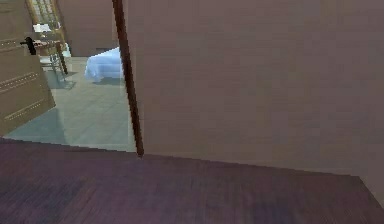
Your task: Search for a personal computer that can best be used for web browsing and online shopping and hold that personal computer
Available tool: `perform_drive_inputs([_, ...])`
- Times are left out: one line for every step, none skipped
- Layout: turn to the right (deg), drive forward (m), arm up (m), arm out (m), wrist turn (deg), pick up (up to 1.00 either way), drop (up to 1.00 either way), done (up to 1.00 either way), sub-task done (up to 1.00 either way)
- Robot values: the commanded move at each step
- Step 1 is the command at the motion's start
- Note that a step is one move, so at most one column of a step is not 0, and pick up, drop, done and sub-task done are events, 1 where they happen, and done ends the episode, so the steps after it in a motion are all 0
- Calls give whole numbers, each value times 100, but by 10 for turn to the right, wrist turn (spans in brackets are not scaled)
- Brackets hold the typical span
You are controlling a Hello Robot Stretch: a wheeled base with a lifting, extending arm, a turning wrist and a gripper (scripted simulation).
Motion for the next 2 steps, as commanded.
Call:
perform_drive_inputs([90,0,0,0,0,0,0,0,0])
perform_drive_inputs([0,35,0,0,0,0,0,0,0])
